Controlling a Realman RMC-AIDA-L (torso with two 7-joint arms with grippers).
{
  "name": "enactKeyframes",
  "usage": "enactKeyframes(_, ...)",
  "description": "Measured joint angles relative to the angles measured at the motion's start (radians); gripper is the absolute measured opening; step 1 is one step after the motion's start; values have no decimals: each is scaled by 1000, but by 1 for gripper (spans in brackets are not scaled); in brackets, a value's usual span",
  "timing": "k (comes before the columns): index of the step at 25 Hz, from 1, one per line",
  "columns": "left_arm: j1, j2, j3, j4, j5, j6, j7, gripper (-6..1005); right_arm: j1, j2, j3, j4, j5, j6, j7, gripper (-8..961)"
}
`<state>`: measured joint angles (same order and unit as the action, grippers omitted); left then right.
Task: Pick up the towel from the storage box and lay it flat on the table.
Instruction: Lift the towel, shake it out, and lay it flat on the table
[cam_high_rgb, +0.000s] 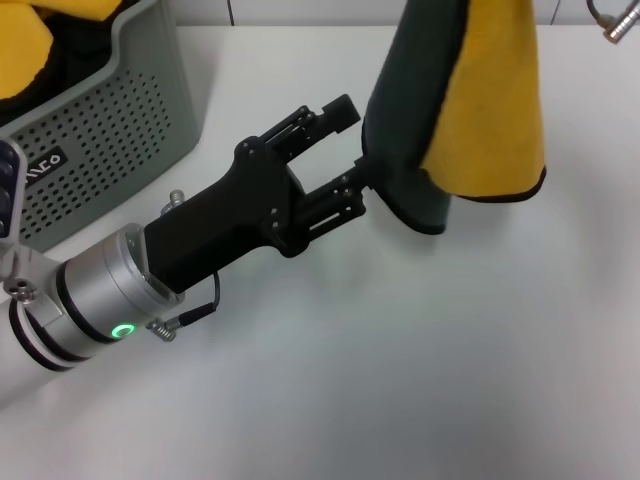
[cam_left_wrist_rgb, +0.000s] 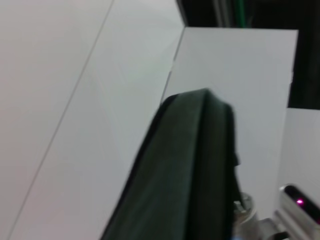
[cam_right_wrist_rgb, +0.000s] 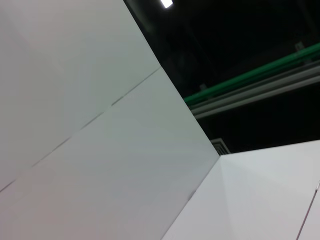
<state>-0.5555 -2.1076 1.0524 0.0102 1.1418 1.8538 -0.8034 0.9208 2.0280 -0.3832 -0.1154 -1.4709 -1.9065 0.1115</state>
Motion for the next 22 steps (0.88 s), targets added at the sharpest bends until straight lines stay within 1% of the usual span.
enactKeyframes(7, -26, 0, 4, -17, 9, 12, 61, 723, 22, 0, -3, 26, -4, 5, 0, 22)
enactKeyframes(12, -46, 0, 4, -15, 6, 10, 70, 721, 32, 0, -21, 41, -10, 4, 4, 24)
enactKeyframes(22, -46, 0, 6, -23, 29, -38, 77, 717, 86, 0, -21, 59, 18, 5, 5, 27)
